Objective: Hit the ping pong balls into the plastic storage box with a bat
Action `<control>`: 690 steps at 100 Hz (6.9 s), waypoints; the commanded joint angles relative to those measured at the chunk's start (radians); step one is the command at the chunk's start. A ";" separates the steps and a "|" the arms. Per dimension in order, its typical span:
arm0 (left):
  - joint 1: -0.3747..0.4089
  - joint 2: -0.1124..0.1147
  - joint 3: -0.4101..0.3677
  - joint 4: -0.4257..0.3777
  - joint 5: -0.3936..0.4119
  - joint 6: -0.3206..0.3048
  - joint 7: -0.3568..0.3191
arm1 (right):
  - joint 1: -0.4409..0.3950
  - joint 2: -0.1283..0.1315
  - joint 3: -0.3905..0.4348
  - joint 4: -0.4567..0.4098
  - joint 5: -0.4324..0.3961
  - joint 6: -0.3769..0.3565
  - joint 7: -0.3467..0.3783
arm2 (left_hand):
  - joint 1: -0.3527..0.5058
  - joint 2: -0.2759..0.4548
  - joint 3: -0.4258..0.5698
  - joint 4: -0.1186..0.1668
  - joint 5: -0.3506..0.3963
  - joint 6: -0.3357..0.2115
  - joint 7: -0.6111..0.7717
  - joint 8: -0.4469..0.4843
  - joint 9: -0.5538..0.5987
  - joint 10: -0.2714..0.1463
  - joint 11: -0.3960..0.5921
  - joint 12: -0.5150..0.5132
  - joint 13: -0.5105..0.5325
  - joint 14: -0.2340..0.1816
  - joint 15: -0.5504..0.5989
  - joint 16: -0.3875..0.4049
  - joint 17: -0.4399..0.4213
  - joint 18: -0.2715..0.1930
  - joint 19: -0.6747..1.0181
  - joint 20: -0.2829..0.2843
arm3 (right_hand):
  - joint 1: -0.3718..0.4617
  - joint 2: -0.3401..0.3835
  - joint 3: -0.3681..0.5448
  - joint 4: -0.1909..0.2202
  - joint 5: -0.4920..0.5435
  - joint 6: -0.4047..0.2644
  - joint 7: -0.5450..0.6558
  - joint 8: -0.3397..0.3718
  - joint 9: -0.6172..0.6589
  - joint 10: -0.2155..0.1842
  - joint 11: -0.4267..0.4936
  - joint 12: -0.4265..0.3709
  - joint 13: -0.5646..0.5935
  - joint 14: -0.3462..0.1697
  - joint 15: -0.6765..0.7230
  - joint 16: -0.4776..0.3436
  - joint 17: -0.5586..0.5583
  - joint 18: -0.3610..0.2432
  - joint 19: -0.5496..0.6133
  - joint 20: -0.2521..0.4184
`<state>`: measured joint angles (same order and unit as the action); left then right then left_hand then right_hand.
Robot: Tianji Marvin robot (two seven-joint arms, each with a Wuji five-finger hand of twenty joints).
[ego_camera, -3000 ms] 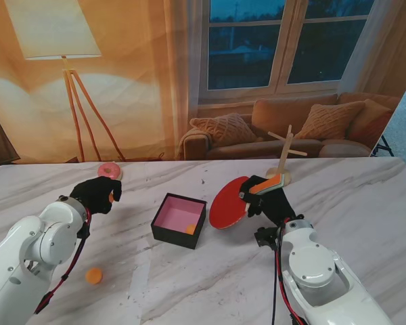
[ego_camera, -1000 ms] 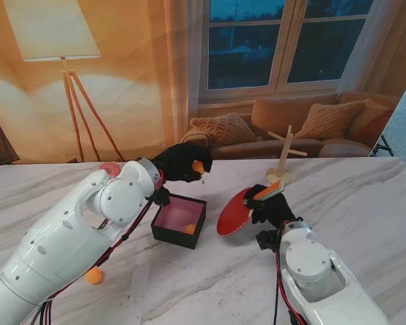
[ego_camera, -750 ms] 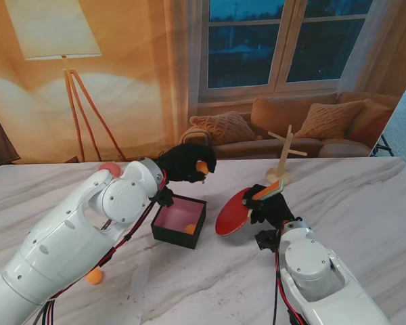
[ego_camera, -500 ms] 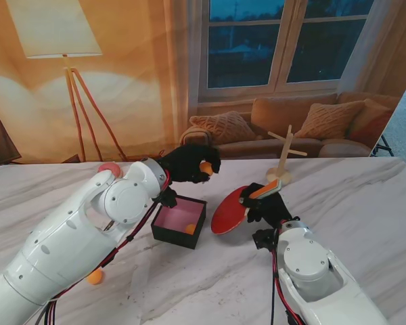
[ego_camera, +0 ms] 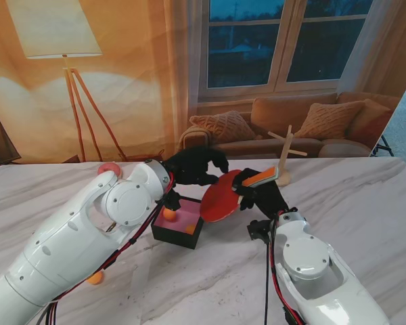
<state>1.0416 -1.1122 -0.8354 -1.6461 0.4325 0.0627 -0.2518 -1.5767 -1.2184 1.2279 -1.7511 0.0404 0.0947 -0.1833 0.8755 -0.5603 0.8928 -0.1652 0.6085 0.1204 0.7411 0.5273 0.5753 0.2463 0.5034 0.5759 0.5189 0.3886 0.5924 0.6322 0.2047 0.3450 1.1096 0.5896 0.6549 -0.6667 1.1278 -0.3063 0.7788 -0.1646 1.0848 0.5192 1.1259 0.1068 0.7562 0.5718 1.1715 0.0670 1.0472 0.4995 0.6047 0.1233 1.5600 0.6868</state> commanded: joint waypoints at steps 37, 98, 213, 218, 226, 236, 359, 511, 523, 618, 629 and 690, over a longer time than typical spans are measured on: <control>0.097 0.029 -0.109 -0.042 0.102 0.047 -0.050 | -0.011 -0.005 0.012 0.046 -0.017 0.014 -0.008 | -0.004 0.024 -0.020 0.007 -0.023 -0.014 -0.017 -0.001 -0.023 -0.016 -0.014 -0.028 -0.007 -0.006 0.040 0.019 0.001 0.000 0.046 0.013 | 0.055 0.042 0.032 0.022 0.051 -0.015 0.020 0.015 0.027 -0.069 0.017 0.016 -0.029 -0.059 -0.034 0.013 -0.006 -0.045 -0.011 0.007; 0.345 0.083 -0.353 -0.171 0.285 0.053 -0.196 | -0.018 -0.001 0.025 0.068 -0.034 -0.010 -0.003 | -0.133 0.112 -0.083 0.091 -0.115 0.004 -0.180 -0.023 -0.138 -0.012 -0.083 -0.044 -0.100 0.035 -0.018 0.015 -0.059 0.024 0.022 0.014 | 0.055 0.041 0.033 0.022 0.051 -0.013 0.021 0.015 0.028 -0.070 0.017 0.015 -0.030 -0.059 -0.032 0.014 -0.007 -0.042 -0.011 0.007; 0.752 0.096 -0.660 -0.350 0.496 0.046 -0.298 | -0.039 0.005 0.040 0.069 -0.059 -0.053 -0.003 | -0.198 0.156 -0.320 0.095 -0.259 -0.028 -0.423 -0.094 -0.319 -0.033 -0.229 -0.101 -0.223 0.059 -0.148 -0.031 -0.103 0.072 -0.035 0.012 | 0.054 0.041 0.034 0.022 0.051 -0.014 0.020 0.014 0.028 -0.069 0.017 0.015 -0.030 -0.060 -0.032 0.014 -0.008 -0.041 -0.009 0.008; 0.772 0.096 -0.671 -0.357 0.503 0.049 -0.300 | -0.038 0.004 0.039 0.070 -0.059 -0.052 -0.004 | -0.195 0.161 -0.334 0.097 -0.280 -0.034 -0.449 -0.106 -0.346 -0.034 -0.252 -0.120 -0.243 0.061 -0.174 -0.045 -0.104 0.079 -0.045 0.008 | 0.054 0.041 0.033 0.022 0.051 -0.013 0.020 0.014 0.027 -0.069 0.017 0.015 -0.030 -0.059 -0.032 0.014 -0.008 -0.042 -0.010 0.008; 0.804 0.094 -0.686 -0.367 0.509 0.057 -0.299 | -0.038 0.004 0.036 0.070 -0.057 -0.050 -0.004 | -0.189 0.163 -0.347 0.101 -0.312 -0.043 -0.479 -0.118 -0.393 -0.038 -0.281 -0.145 -0.277 0.054 -0.210 -0.066 -0.098 0.098 -0.054 0.004 | 0.054 0.040 0.034 0.022 0.051 -0.012 0.021 0.015 0.028 -0.068 0.017 0.015 -0.030 -0.059 -0.032 0.014 -0.008 -0.042 -0.010 0.008; 0.840 0.093 -0.701 -0.378 0.519 0.062 -0.300 | -0.038 0.004 0.033 0.070 -0.057 -0.048 -0.002 | -0.187 0.168 -0.357 0.103 -0.350 -0.050 -0.506 -0.126 -0.429 -0.040 -0.329 -0.173 -0.309 0.050 -0.239 -0.083 -0.092 0.106 -0.058 0.000 | 0.054 0.040 0.034 0.022 0.051 -0.013 0.020 0.015 0.028 -0.068 0.017 0.015 -0.031 -0.059 -0.032 0.014 -0.009 -0.041 -0.010 0.008; 0.961 0.084 -0.656 -0.264 0.624 0.049 -0.179 | -0.032 0.004 0.018 0.067 -0.082 -0.013 -0.007 | -0.199 0.027 0.002 0.090 -0.390 -0.030 -0.234 0.028 -0.407 0.025 -0.013 0.143 -0.023 0.092 0.155 0.153 0.238 -0.053 0.218 0.062 | 0.054 0.040 0.034 0.022 0.052 -0.012 0.021 0.014 0.028 -0.068 0.018 0.014 -0.032 -0.056 -0.031 0.014 -0.011 -0.039 -0.008 0.009; 0.992 0.072 -0.672 -0.284 0.693 0.083 -0.106 | -0.027 0.004 0.012 0.057 -0.080 0.005 -0.001 | 0.131 -0.159 0.195 -0.033 -0.028 -0.046 0.398 0.149 0.133 -0.039 0.145 0.573 0.298 0.024 0.342 0.266 0.581 -0.237 0.454 -0.121 | 0.054 0.040 0.035 0.022 0.052 -0.011 0.021 0.014 0.028 -0.066 0.020 0.013 -0.031 -0.057 -0.028 0.014 -0.011 -0.041 -0.007 0.009; 0.996 0.071 -0.691 -0.303 0.697 0.069 -0.105 | -0.027 0.003 0.011 0.056 -0.077 0.007 -0.004 | 0.133 -0.158 0.195 -0.033 -0.028 -0.047 0.399 0.150 0.135 -0.041 0.143 0.574 0.296 0.022 0.342 0.267 0.575 -0.237 0.456 -0.120 | 0.054 0.040 0.034 0.022 0.052 -0.012 0.021 0.014 0.027 -0.067 0.021 0.013 -0.031 -0.057 -0.028 0.014 -0.011 -0.042 -0.007 0.009; 0.705 0.085 -0.671 -0.301 0.607 -0.067 -0.175 | -0.025 -0.003 0.004 0.052 -0.050 0.028 -0.013 | 0.141 -0.149 0.180 -0.030 -0.035 -0.041 0.383 0.152 0.133 -0.034 0.123 0.585 0.288 0.023 0.339 0.279 0.558 -0.239 0.463 -0.106 | 0.054 0.041 0.034 0.022 0.052 -0.011 0.021 0.014 0.027 -0.066 0.021 0.013 -0.032 -0.057 -0.027 0.014 -0.011 -0.041 -0.007 0.009; 0.648 0.088 -0.638 -0.283 0.582 -0.073 -0.190 | -0.026 -0.003 0.008 0.053 -0.050 0.025 -0.014 | 0.141 -0.148 0.180 -0.030 -0.034 -0.041 0.383 0.153 0.134 -0.033 0.122 0.585 0.288 0.023 0.340 0.280 0.558 -0.239 0.463 -0.106 | 0.054 0.041 0.034 0.022 0.052 -0.011 0.021 0.014 0.028 -0.066 0.022 0.013 -0.032 -0.057 -0.027 0.014 -0.011 -0.041 -0.007 0.009; 0.405 0.084 -0.419 -0.154 0.420 -0.006 -0.165 | -0.032 -0.004 0.020 0.055 -0.041 0.025 -0.017 | 0.143 -0.145 0.175 -0.028 -0.036 -0.039 0.377 0.153 0.133 -0.029 0.116 0.589 0.285 0.023 0.339 0.284 0.556 -0.241 0.464 -0.102 | 0.054 0.041 0.033 0.022 0.052 -0.012 0.021 0.014 0.027 -0.065 0.022 0.013 -0.032 -0.056 -0.026 0.014 -0.012 -0.042 -0.005 0.010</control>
<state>1.4580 -1.0179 -1.2640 -1.8059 0.8596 0.0523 -0.4141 -1.6048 -1.2181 1.2453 -1.6933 -0.0038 0.1123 -0.2091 0.9220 -0.7282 1.0231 -0.2033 0.5443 0.0821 1.0956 0.6688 0.6172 0.2336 0.5576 1.1032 0.7839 0.3232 0.9090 0.9043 0.7742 0.2373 1.5247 0.4692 0.6549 -0.6667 1.1278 -0.3063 0.7788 -0.1646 1.0848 0.5192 1.1259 0.1067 0.7562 0.5718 1.1713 0.0670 1.0469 0.4996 0.6009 0.1231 1.5596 0.6868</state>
